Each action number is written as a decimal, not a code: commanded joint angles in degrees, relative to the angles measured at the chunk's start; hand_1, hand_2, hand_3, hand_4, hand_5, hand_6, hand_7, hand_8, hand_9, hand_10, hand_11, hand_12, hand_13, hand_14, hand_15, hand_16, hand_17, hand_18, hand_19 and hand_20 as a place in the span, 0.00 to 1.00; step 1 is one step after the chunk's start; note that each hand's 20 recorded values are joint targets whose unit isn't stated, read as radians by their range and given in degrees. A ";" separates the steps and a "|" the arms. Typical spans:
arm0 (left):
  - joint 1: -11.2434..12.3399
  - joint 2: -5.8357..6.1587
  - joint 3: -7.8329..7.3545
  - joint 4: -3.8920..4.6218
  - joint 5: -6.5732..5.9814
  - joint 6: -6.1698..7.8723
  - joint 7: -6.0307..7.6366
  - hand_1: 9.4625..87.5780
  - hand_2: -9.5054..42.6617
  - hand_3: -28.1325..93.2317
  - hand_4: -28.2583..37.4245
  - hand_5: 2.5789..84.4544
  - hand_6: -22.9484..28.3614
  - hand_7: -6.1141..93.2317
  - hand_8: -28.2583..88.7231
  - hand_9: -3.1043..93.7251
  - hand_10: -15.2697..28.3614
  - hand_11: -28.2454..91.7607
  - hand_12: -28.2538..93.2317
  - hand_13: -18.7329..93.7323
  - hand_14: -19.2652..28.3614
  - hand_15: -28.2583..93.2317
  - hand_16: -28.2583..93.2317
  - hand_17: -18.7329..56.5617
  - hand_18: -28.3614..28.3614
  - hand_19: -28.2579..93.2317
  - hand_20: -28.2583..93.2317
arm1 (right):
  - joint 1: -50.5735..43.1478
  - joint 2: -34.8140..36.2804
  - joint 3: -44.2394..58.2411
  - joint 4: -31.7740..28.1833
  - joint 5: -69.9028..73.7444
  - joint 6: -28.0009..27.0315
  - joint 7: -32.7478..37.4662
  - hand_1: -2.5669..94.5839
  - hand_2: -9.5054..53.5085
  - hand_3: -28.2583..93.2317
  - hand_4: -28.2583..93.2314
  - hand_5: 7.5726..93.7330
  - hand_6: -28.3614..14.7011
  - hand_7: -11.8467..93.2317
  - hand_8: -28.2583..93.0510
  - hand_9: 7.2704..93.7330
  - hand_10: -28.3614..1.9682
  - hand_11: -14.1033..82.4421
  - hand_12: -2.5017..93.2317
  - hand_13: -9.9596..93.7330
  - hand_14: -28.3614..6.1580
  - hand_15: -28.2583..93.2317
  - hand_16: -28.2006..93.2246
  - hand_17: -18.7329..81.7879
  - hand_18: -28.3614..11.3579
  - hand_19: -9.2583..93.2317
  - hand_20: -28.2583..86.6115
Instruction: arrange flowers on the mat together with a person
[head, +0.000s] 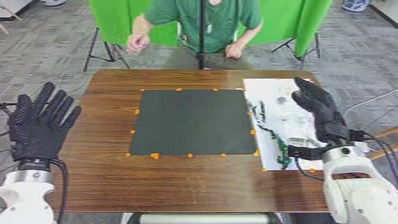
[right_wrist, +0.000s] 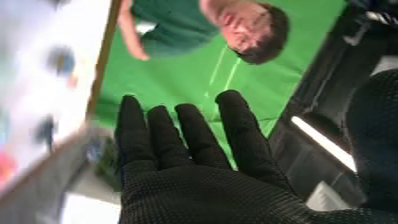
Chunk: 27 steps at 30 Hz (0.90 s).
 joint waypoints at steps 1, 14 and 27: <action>1.31 -0.49 -0.22 -0.09 -0.54 -0.12 0.38 0.23 0.47 0.74 0.00 0.38 0.56 0.15 0.16 0.27 0.63 0.33 0.27 0.29 0.60 0.34 0.19 0.16 0.72 0.43 0.33 | -5.04 2.72 2.46 -1.93 -22.61 -1.77 3.30 0.21 0.06 0.82 0.06 0.27 0.51 0.19 0.18 0.23 0.30 0.15 0.19 0.28 0.33 0.26 0.41 0.25 0.30 0.40 0.32; 0.72 0.03 0.03 0.31 -1.05 -0.46 0.11 0.23 0.47 0.74 0.00 0.38 0.56 0.15 0.16 0.27 0.62 0.33 0.27 0.29 0.60 0.34 0.19 0.16 0.72 0.43 0.33 | -6.07 2.17 3.67 -2.35 -20.35 -4.66 3.71 0.22 0.00 0.81 0.04 0.26 0.50 0.19 0.18 0.23 0.29 0.15 0.20 0.29 0.31 0.26 0.41 0.25 0.27 0.41 0.31; 0.97 0.78 -0.78 0.31 -0.29 -1.20 1.18 0.22 0.39 0.75 0.00 0.36 0.56 0.14 0.17 0.24 0.61 0.33 0.27 0.34 0.71 0.44 0.21 0.17 0.78 0.54 0.40 | -7.36 1.38 6.57 -2.57 -16.90 -7.72 -0.05 0.30 0.00 0.77 0.00 0.19 0.49 0.16 0.19 0.17 0.26 0.13 0.20 0.28 0.29 0.25 0.40 0.36 0.18 0.47 0.36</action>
